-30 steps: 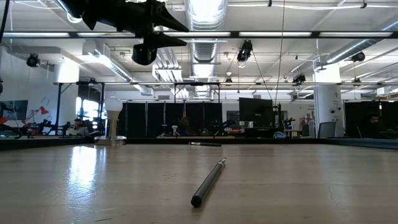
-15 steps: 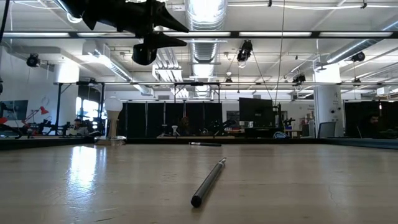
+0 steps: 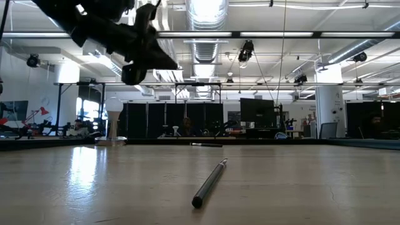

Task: Put items in baskets/containers
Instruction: Put the blush brush into the brush holder

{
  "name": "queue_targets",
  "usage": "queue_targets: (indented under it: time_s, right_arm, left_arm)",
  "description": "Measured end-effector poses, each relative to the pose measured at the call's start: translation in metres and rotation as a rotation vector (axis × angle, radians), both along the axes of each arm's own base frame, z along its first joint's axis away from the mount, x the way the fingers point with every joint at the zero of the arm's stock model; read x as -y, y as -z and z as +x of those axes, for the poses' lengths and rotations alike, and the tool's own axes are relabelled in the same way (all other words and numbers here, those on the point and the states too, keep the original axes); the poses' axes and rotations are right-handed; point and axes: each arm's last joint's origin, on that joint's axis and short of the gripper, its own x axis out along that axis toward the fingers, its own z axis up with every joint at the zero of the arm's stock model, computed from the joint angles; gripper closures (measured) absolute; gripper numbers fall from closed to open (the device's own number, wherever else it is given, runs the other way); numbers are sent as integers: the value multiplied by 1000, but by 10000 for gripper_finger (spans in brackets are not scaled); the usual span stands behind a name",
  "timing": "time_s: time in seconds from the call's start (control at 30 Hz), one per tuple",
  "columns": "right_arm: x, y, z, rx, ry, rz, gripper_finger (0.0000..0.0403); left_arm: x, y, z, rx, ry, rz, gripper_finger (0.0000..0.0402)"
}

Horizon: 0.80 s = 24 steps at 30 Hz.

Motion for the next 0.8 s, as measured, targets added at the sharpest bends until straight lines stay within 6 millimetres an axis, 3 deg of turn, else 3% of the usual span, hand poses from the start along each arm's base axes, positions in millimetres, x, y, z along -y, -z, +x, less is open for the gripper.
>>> queue_targets:
  time_s: [0.1, 0.3, 0.5, 0.8]
  right_arm:
    - [27, -4, 20, 23, 17, -53, 391]
    - [84, 2, 70, 148, -15, -101, 394]
    - [159, 33, 110, 245, -2, -11, 394]
    - [267, 84, 140, 69, 90, 96, 377]
  left_arm:
    - [1, 7, -10, -4, -35, 11, 398]
    - [5, 3, -36, 94, -80, 59, 401]
    - [9, 4, -63, 161, -82, 81, 401]
    - [12, 15, -80, 178, -118, 59, 401]
